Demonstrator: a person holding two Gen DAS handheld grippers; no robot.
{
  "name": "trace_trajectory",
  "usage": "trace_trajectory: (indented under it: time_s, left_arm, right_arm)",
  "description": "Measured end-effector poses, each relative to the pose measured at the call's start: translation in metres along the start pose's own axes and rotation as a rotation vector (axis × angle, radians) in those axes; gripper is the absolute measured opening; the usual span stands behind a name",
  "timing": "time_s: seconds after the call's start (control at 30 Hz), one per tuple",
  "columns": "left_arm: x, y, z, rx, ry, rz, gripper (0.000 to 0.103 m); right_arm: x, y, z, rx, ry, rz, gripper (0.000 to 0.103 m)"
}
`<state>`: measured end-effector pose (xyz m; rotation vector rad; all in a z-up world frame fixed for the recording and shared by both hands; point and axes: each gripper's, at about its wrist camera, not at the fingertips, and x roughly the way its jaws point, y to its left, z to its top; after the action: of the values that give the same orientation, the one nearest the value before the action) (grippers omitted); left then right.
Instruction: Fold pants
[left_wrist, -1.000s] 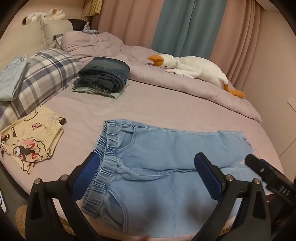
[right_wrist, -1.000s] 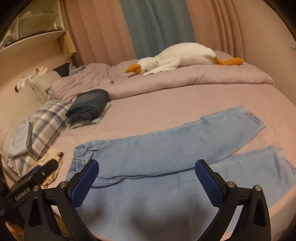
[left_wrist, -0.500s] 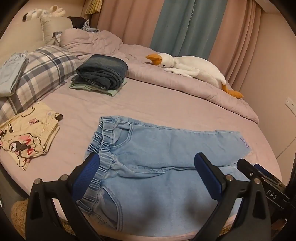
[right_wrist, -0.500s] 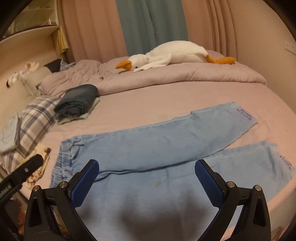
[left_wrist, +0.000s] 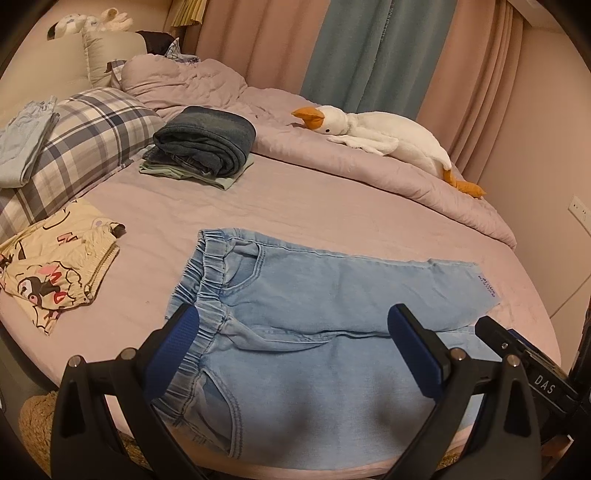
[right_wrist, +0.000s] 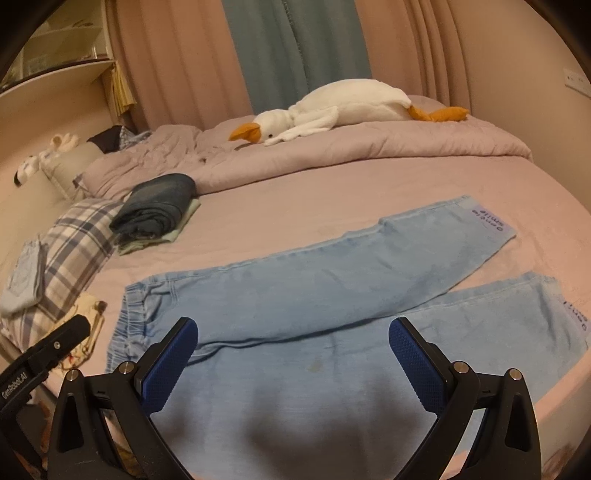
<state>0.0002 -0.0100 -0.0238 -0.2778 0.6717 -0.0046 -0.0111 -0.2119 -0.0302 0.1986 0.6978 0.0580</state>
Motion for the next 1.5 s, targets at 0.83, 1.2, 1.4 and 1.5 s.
trace_trajectory:
  time_s: [0.83, 1.2, 1.4, 1.5]
  left_arm:
    - [0.005, -0.006, -0.003, 0.013, 0.033, -0.021, 0.101]
    - [0.01, -0.008, -0.004, 0.032, 0.053, -0.018, 0.101]
    - [0.013, -0.01, -0.005, 0.04, 0.066, -0.019, 0.101]
    - [0.015, -0.012, -0.006, 0.045, 0.07, -0.017, 0.101]
  right_arm:
    - [0.001, 0.0, -0.003, -0.004, 0.002, -0.048, 0.103]
    - [0.005, 0.0, -0.003, 0.002, 0.014, -0.063, 0.103]
    - [0.005, -0.001, -0.003, 0.004, 0.018, -0.064, 0.103]
    - [0.005, -0.002, -0.004, 0.007, 0.019, -0.065, 0.103]
